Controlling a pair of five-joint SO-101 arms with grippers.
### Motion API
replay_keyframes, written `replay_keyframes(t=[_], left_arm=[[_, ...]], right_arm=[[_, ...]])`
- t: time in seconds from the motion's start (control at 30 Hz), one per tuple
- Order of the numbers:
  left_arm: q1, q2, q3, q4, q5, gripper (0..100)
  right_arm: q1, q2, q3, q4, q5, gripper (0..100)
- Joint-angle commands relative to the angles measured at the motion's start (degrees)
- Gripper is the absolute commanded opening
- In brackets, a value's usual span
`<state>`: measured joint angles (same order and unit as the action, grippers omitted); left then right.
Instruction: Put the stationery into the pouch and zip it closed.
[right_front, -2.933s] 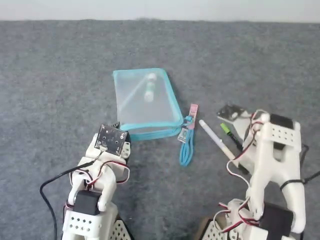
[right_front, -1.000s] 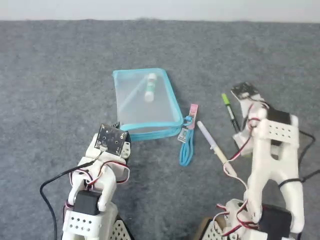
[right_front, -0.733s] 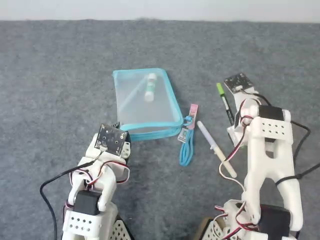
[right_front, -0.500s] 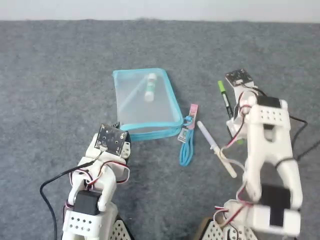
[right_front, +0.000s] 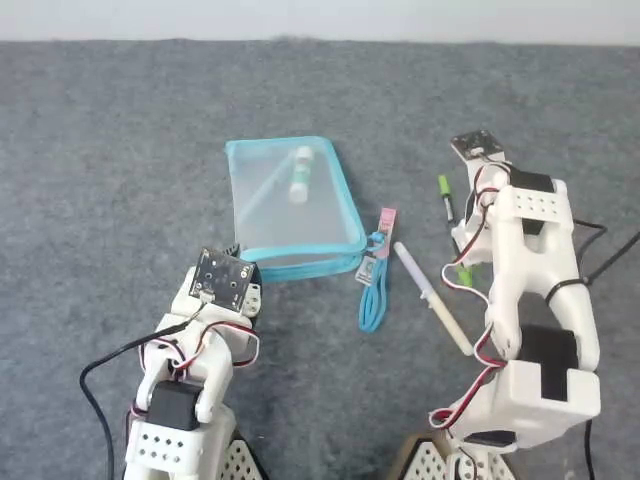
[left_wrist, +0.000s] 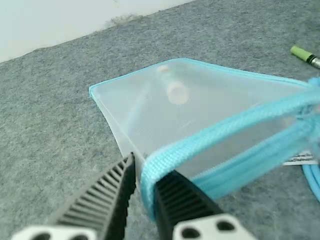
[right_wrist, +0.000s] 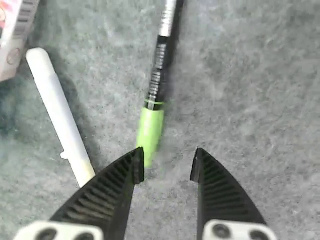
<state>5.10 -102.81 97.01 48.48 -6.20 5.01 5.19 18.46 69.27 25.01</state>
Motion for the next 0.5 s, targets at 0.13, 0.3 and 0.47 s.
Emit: replay_keyframes(t=[0.13,0.3,0.47], left_arm=[[-0.4,-0.4,-0.4,0.4,0.1,1],[-0.4,-0.5,-0.4,0.4,0.1,1],[-0.4,-0.5,-0.4,0.4,0.1,1]], right_arm=[[-0.9,-0.2,-0.5,-2.0,-0.4,15.5],[-3.6,1.2,2.4,-5.1,-1.1,15.5],[-6.2,1.9,2.6,-6.7,-5.2,15.5]])
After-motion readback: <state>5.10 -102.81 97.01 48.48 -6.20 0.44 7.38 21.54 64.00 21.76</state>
